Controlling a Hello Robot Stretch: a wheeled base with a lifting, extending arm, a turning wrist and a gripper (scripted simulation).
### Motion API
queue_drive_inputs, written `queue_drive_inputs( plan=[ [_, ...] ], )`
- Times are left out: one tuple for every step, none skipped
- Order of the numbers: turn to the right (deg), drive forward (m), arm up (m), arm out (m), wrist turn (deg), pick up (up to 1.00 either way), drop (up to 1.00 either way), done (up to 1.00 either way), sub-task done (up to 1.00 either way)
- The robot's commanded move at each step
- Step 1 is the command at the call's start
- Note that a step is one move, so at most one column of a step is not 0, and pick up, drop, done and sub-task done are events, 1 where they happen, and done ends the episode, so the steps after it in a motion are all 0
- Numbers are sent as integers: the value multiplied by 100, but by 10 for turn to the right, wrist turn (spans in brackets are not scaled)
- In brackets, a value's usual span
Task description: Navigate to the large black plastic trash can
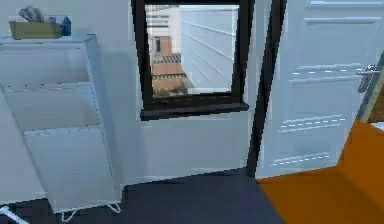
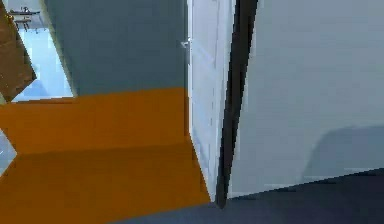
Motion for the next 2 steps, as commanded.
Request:
queue_drive_inputs(
  plan=[
    [450,0,0,0,0,0,0,0,0],
    [30,0,0,0,0,0,0,0,0]
  ],
)
